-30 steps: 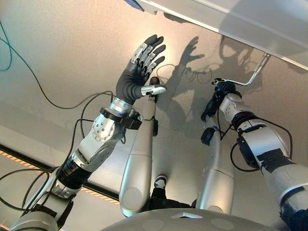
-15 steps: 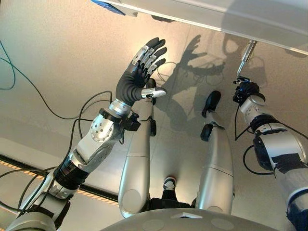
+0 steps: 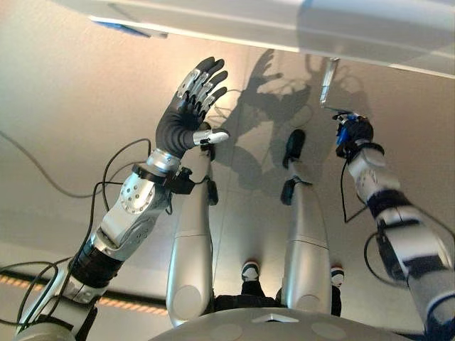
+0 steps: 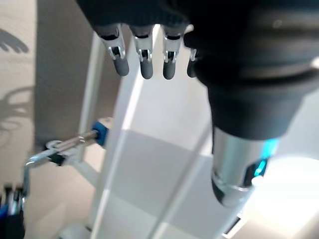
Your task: Raise the hospital bed
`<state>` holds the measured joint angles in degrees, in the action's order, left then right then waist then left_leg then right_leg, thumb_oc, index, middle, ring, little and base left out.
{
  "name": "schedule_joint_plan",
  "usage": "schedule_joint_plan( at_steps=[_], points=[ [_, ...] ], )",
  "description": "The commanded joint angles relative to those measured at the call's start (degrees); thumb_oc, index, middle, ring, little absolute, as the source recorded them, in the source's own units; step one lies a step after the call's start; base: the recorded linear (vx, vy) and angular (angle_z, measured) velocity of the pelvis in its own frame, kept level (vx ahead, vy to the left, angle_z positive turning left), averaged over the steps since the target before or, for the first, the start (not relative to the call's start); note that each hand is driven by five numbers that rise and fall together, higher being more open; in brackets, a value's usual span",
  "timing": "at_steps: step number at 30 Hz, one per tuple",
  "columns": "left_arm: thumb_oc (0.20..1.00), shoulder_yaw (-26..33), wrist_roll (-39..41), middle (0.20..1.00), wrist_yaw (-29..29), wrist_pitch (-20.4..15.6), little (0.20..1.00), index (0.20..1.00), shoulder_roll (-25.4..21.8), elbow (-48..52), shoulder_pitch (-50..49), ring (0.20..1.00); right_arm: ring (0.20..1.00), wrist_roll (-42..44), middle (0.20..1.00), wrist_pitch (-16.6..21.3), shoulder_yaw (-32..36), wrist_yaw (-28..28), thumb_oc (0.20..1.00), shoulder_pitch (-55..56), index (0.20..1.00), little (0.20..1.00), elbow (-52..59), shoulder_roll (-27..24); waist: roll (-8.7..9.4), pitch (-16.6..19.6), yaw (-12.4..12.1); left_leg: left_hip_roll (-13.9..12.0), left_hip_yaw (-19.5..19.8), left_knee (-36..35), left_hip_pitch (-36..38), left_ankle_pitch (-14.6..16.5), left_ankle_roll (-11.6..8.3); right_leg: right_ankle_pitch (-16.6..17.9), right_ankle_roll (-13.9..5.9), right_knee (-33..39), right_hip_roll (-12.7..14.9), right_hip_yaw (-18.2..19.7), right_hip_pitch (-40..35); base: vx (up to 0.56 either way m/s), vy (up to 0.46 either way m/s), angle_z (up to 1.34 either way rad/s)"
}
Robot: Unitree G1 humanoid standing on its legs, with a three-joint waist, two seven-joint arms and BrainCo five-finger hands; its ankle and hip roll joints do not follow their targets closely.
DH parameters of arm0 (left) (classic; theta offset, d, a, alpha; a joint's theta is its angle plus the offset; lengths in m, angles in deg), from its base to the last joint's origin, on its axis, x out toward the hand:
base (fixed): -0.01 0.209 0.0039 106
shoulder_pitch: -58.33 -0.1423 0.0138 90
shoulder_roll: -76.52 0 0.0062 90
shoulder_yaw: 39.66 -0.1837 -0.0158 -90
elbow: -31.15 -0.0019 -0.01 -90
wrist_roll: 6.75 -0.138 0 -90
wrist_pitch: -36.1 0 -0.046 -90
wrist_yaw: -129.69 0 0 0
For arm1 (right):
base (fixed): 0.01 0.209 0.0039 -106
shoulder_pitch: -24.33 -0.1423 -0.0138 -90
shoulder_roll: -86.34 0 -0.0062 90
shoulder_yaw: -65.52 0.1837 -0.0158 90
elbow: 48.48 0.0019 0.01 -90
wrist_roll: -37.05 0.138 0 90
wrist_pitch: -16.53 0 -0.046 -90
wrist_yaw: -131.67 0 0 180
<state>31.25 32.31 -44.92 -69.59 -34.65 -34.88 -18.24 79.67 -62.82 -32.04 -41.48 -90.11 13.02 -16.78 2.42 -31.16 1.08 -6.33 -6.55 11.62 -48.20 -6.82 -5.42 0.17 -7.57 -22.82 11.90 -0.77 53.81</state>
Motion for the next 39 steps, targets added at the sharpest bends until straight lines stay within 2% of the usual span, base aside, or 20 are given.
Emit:
schedule_joint_plan(
  at_steps=[1,2,3,7,12,16,20,23,26,28,34,38,39],
  points=[
    [1.0,5.62,-2.65,1.0,-0.77,-3.3,1.0,1.0,0.34,6.49,-3.87,1.0,0.2,0.74,0.2,7.38,15.38,9.44,0.2,14.52,0.2,0.2,3.3,-11.66,0.14,1.37,3.27,-4.79,0.96,2.67,3.84,3.66,-3.85,1.56,-2.75,2.15,-2.73,-3.03,-1.4,0.01,-0.016,-0.06],
    [1.0,6.36,-2.71,1.0,-0.78,-3.18,1.0,1.0,-0.04,6.86,-4.39,1.0,0.2,0.07,0.2,7.98,16.33,9.7,0.2,16.25,0.2,0.2,6.69,-11.01,0.56,1.37,3.46,-4.81,0.99,2.35,4.5,3.63,-3.88,1.58,-2.76,2.41,-2.77,-3.15,-2.12,0.01,-0.028,-0.06],
    [1.0,8.67,-2.43,1.0,-0.93,-3.07,1.0,1.0,-0.84,7.97,-5.88,1.0,0.2,-1.53,0.2,8.69,18.73,9.42,0.2,20.22,0.2,0.2,15.04,-10.22,1.55,1.37,4.03,-5.01,0.9,1.76,5.77,3.57,-3.98,1.53,-2.85,2.77,-2.74,-3.41,-3.66,0.0,0.0,0.0],
    [1.0,10.66,-2.21,1.0,-1.19,-2.76,1.0,1.0,-1.91,9.13,-7.63,1.0,0.2,-3.13,0.2,8.77,20.84,8.68,0.2,24.18,0.2,0.2,23.36,-9.24,2.56,1.37,4.26,-4.92,1.29,1.0,7.16,3.37,-4.0,1.68,-2.93,3.62,-2.63,-4.08,-5.67,0.0,0.002,0.05],
    [1.0,13.53,-1.74,1.0,-1.64,-2.49,1.0,1.0,-2.77,10.71,-10.59,1.0,0.2,-1.86,0.2,9.34,20.99,4.62,0.2,27.55,0.2,0.2,33.22,-9.16,4.0,1.37,4.21,-4.88,1.6,0.08,8.74,3.01,-3.98,2.17,-3.13,4.86,-2.55,-5.07,-7.96,0.01,0.007,0.05],
    [1.0,13.84,-1.24,1.0,-3.02,-2.06,1.0,1.0,-3.98,11.41,-12.02,1.0,0.2,5.21,0.2,9.01,17.05,-3.12,0.2,29.08,0.2,0.2,40.33,-10.33,4.63,1.37,3.71,-4.72,2.29,0.14,9.73,2.92,-3.83,2.11,-3.22,5.11,-2.21,-5.75,-10.02,0.01,0.004,0.03],
    [1.0,12.36,-0.75,1.0,-3.59,-1.86,1.0,1.0,-4.81,10.97,-11.39,1.0,0.2,14.27,0.2,6.35,6.84,-10.92,0.2,27.18,0.2,0.2,45.73,-11.39,4.4,1.37,2.4,-4.25,3.16,0.22,10.17,2.89,-3.65,2.3,-3.42,5.35,-1.45,-6.75,-11.75,0.01,0.006,0.09],
    [1.0,10.57,-0.58,1.0,-3.7,-1.48,1.0,1.0,-5.0,9.98,-10.5,1.0,0.2,20.18,0.2,2.95,-2.59,-14.72,0.2,22.32,0.2,0.2,46.59,-12.29,3.56,1.37,0.71,-3.88,3.93,0.27,9.71,2.7,-3.5,2.54,-3.4,5.74,-0.82,-7.54,-12.46,0.0,-0.008,0.04],
    [1.0,8.7,-1.04,1.0,-3.04,-1.5,1.0,1.0,-4.97,8.05,-8.69,1.0,0.2,20.21,0.2,0.72,-12.78,-14.95,0.2,10.4,0.2,0.2,44.79,-13.54,2.54,1.37,-1.17,-3.34,4.68,0.97,8.92,2.81,-3.42,2.72,-3.25,5.93,-0.26,-8.15,-12.7,0.0,0.011,0.11],
    [1.0,8.45,-0.76,1.0,-2.72,-1.81,1.0,1.0,-4.83,7.19,-8.08,1.0,0.2,19.8,0.2,0.7,-15.4,-13.52,0.2,5.53,0.2,0.2,43.4,-12.9,1.99,1.37,-1.99,-3.17,4.97,1.45,8.3,2.94,-3.37,2.66,-3.14,5.82,0.03,-8.4,-12.58,0.0,0.023,0.09],
    [1.0,6.18,-0.83,1.0,-0.76,-1.63,1.0,1.0,-2.69,6.24,-6.87,1.0,0.2,17.13,0.2,-0.31,-24.08,-9.49,0.2,-8.56,0.2,0.2,37.2,-6.03,0.26,1.37,-4.76,-2.45,5.71,2.57,6.32,3.37,-2.99,2.93,-3.13,6.11,0.79,-8.99,-12.09,0.01,0.031,-0.02],
    [1.0,4.71,-0.48,1.0,-0.31,-1.79,1.0,1.0,-1.96,6.01,-6.53,1.0,0.2,13.72,0.2,-1.42,-27.62,-6.73,0.2,-15.37,0.2,0.2,29.89,-2.92,-0.47,1.37,-6.04,-2.0,5.95,3.5,5.1,3.7,-2.71,2.96,-3.16,6.38,1.2,-9.22,-11.98,0.01,0.029,-0.01],
    [1.0,3.57,-0.21,1.0,-0.09,-1.86,1.0,1.0,-1.71,6.07,-6.03,1.0,0.2,11.37,0.2,-1.73,-28.35,-5.13,0.2,-17.79,0.2,0.2,24.79,-0.68,-0.86,1.37,-6.6,-1.75,6.02,3.63,4.69,3.86,-2.54,3.08,-3.15,6.54,1.42,-9.21,-11.81,0.02,0.035,0.0]
  ],
)
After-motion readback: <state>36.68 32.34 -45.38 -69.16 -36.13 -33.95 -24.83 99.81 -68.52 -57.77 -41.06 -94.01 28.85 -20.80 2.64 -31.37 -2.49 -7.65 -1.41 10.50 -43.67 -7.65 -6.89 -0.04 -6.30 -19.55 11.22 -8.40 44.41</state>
